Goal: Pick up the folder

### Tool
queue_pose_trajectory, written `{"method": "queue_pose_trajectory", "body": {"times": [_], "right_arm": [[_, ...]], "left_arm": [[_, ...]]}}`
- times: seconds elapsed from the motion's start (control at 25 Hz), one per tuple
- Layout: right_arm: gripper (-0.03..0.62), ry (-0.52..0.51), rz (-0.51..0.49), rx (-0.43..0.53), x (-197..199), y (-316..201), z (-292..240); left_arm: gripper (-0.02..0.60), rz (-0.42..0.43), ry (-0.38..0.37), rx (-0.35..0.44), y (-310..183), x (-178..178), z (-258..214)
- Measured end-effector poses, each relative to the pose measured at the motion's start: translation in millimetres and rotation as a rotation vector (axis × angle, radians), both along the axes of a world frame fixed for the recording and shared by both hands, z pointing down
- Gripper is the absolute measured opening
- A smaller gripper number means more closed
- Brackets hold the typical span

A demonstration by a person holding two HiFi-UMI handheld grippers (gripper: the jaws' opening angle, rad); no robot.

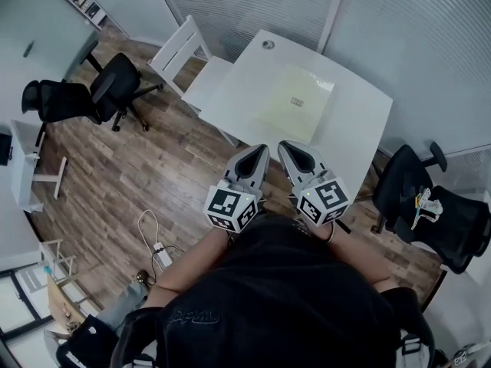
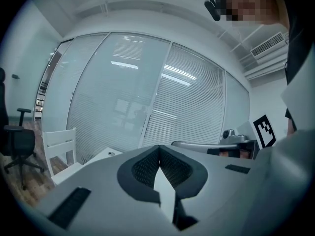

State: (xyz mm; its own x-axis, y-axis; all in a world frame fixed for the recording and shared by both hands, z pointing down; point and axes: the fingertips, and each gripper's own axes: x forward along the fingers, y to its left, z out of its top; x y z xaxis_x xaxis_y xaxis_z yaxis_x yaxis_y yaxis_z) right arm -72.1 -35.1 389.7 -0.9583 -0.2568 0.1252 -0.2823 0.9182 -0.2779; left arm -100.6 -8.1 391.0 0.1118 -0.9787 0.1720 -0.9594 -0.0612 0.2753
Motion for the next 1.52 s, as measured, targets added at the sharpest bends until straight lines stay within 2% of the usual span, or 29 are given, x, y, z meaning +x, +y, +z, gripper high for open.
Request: {"method": "queue_pose_trajectory", "body": {"times": [0.32,0.56,0.96,1.52], "right_arm": [[0.02,0.012,0.038,-0.01,-74,3,1],[0.02,0.037,0.056,-0.023,-103,5,10],[0.02,0.047,0.135,-0.027,-81,-42,15],[0.02,0.044,0.165,-0.041,-47,-141,18]], "left_arm": [[0.012,0.044,0.019,-0.005,3,-76,2],[0.012,0.084,0.038,-0.016,-1,-102,8],[0.012,0.164,0.044,-0.018,-50,-83,12],[0.012,0.193,0.049,-0.023,-152,-50,13]]}}
